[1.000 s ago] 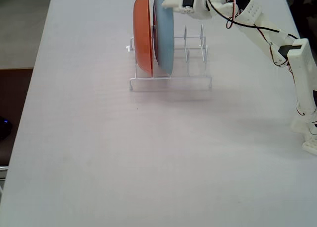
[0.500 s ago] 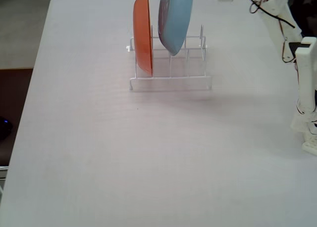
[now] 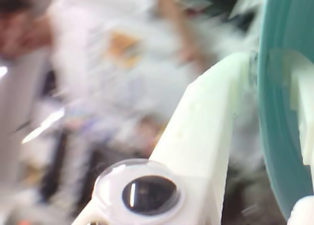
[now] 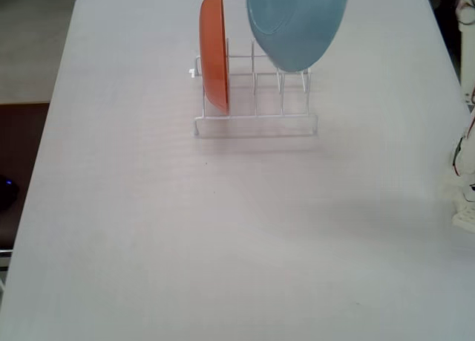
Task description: Would you please take all the plates for me?
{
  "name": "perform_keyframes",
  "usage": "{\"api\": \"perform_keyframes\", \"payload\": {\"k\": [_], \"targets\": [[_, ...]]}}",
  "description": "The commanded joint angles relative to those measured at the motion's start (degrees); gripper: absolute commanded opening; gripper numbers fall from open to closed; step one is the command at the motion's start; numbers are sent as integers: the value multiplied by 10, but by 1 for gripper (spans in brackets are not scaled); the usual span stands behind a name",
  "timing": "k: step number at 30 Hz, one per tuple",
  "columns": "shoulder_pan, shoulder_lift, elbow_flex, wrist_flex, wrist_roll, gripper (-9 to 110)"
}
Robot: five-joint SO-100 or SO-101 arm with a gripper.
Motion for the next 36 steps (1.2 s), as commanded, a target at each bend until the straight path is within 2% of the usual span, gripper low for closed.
{"api": "perform_keyframes", "payload": {"k": [1, 8, 14, 21, 36], "targets": [[-82, 61, -4, -8, 27, -1], [-240, 65, 21, -37, 137, -1], [-326, 65, 93, -151, 143, -1], [-330, 64, 171, -240, 160, -1], [-297, 64, 237, -300, 146, -1]]}}
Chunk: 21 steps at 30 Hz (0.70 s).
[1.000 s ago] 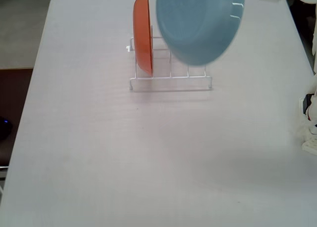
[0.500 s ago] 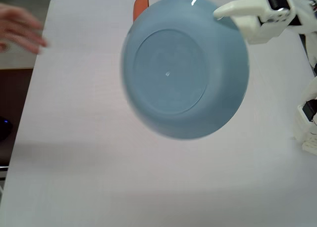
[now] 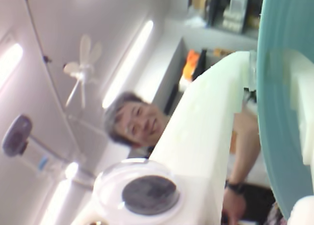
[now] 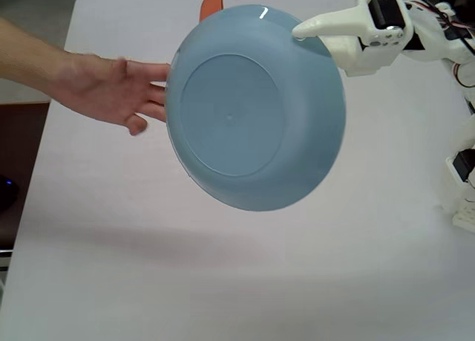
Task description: Would you please take all the plates for me?
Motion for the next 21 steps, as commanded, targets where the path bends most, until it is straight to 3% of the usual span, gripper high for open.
{"api": "perform_keyframes", "payload": {"k": [1, 8, 9, 14, 21], "targets": [[13, 37, -2, -29, 7, -1], [41, 36, 18, -33, 2, 0], [47, 36, 18, -33, -10, 2], [76, 35, 22, -29, -57, 38], [104, 35, 22, -31, -85, 41]]}}
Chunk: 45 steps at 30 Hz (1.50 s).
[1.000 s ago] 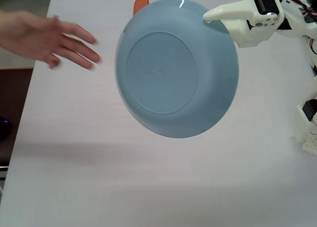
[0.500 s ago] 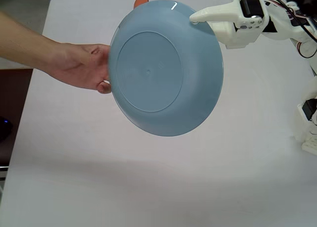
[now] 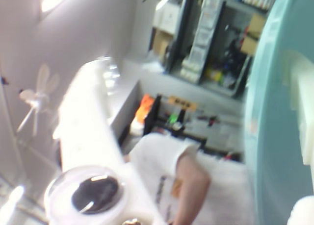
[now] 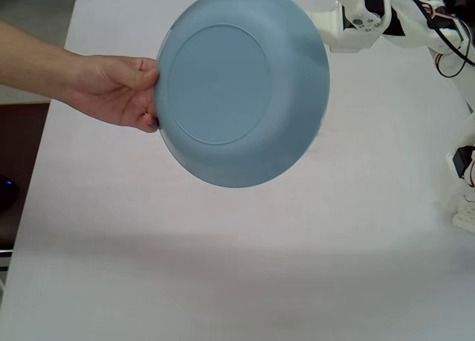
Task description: Would you please take all the plates for me?
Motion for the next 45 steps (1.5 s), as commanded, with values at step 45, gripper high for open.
{"api": "perform_keyframes", "payload": {"k": [45], "targets": [[286, -280, -142, 119, -81, 31]]}}
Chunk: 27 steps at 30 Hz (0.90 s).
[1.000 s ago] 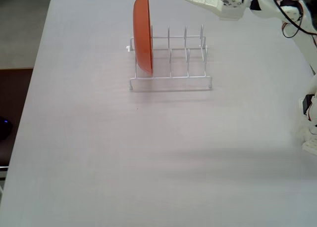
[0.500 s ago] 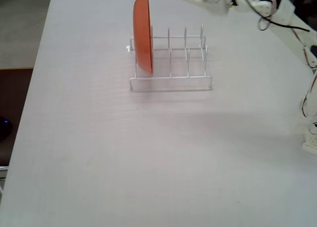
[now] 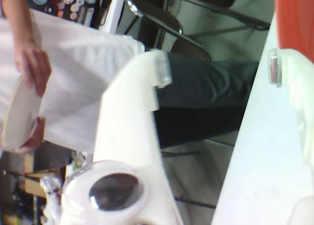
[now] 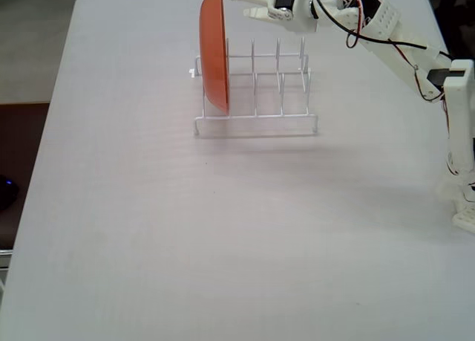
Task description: Would you please take all the plates for me?
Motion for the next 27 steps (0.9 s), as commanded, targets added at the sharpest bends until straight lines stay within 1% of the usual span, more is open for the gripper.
{"api": "perform_keyframes", "payload": {"k": [1, 10, 19, 23, 27], "targets": [[-2, -21, -74, 3, 7, 32], [-4, -165, -241, 0, 26, 32], [-4, -213, -246, -54, 57, 29], [-5, -222, -246, -60, 69, 24], [-7, -226, -247, -61, 70, 11]]}}
